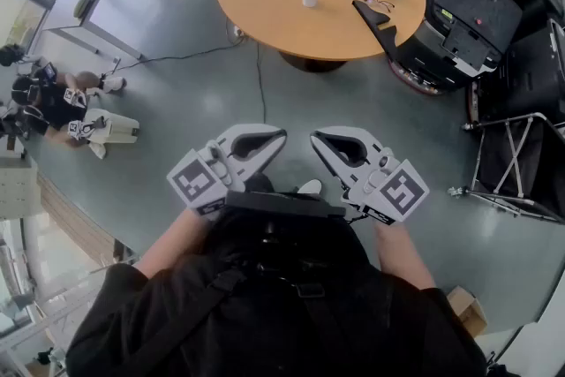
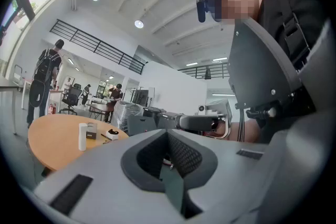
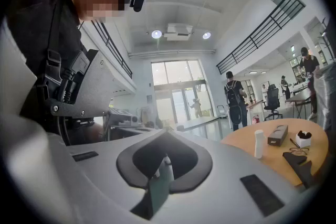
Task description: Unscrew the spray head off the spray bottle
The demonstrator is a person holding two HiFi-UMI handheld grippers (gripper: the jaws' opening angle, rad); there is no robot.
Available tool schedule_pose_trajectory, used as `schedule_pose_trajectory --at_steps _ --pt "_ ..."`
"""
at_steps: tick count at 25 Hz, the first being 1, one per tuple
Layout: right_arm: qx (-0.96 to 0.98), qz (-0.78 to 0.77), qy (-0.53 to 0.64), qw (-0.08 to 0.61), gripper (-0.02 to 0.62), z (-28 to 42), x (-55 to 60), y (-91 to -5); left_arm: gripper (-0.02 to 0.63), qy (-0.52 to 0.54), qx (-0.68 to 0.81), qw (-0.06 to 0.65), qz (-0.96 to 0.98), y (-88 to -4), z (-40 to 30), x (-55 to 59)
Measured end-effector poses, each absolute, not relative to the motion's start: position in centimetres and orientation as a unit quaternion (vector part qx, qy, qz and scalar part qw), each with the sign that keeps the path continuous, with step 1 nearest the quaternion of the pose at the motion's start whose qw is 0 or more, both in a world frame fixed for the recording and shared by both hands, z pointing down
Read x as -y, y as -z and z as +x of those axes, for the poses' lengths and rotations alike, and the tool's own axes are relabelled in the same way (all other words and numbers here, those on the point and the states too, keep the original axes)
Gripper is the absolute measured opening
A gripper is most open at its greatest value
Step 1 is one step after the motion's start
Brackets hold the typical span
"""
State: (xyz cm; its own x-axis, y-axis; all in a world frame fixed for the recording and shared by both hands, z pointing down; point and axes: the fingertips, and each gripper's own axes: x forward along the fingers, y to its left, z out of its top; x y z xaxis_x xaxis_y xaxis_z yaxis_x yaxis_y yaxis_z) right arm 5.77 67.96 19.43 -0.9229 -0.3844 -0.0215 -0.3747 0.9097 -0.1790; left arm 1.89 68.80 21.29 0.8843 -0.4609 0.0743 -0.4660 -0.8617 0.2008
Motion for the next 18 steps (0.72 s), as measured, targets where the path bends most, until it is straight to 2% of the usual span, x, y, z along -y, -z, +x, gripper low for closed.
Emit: schedule_pose_trajectory --at_steps 7,18 --pt "-0.975 -0.201 0.095 0.024 0.015 4.3 -65.6 -20.3 0.003 -0.022 0.230 0.111 0.967 -22.6 0.0 -66.8" --pt "-0.965 -0.247 0.089 0.014 0.015 -2.7 -56.4 -20.2 0.003 0.001 0.168 0.106 0.980 -21.9 -6.2 -57.1"
